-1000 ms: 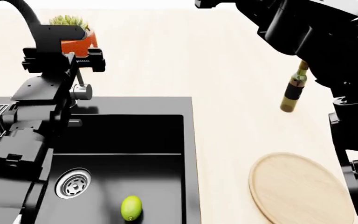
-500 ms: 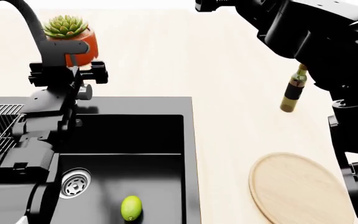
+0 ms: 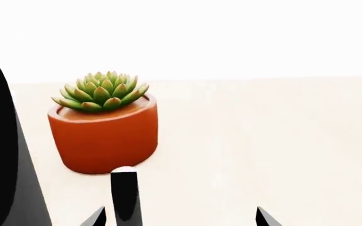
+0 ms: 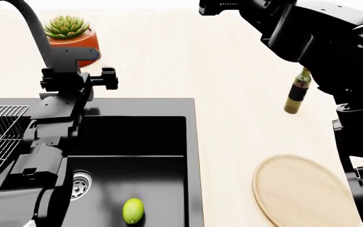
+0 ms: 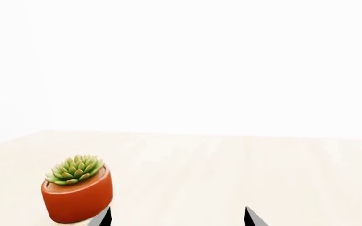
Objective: Pick the lime from the counter and place it in the sink. Then turn on the sink faucet.
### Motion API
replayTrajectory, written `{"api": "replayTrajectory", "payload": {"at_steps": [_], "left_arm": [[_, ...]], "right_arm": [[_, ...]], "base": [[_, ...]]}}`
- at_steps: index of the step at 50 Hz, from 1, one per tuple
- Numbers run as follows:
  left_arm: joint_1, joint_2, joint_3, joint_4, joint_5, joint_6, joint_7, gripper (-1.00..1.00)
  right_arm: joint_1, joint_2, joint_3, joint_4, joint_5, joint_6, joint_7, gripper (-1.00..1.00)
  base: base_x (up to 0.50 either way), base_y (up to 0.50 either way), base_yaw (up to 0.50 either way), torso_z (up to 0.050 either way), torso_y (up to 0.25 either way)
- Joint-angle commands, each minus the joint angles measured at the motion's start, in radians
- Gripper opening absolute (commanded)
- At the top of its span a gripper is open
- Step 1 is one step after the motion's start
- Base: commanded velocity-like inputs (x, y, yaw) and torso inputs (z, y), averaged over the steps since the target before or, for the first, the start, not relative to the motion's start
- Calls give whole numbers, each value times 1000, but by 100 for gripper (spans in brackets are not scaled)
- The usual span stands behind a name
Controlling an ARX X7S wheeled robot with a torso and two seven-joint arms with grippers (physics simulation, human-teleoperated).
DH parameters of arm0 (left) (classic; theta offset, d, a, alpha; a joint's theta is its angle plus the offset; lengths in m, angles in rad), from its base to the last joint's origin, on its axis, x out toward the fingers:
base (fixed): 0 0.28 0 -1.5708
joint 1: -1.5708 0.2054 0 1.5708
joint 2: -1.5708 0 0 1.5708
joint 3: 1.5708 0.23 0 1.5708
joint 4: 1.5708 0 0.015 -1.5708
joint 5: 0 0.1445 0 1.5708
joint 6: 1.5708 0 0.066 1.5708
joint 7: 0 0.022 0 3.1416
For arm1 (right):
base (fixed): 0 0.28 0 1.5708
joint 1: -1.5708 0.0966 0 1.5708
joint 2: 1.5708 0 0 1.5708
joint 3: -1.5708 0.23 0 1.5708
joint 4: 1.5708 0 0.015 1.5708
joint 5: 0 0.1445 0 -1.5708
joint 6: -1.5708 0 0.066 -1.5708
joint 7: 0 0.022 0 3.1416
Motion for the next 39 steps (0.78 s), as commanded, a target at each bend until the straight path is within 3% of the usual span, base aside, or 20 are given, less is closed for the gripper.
{"api": "replayTrajectory", "payload": {"at_steps": [1,39], "left_arm": [[1,25,-21,0,24,2,19,100],[11,108,-18,0,36,-2,65,100]], "right_arm": [[-5,4,-3,-1,0,0,-1,100],[-9,13,-6,-1,1,-5,-2,100]], "base": [[0,0,0,0,0],[0,0,0,0,0]]}}
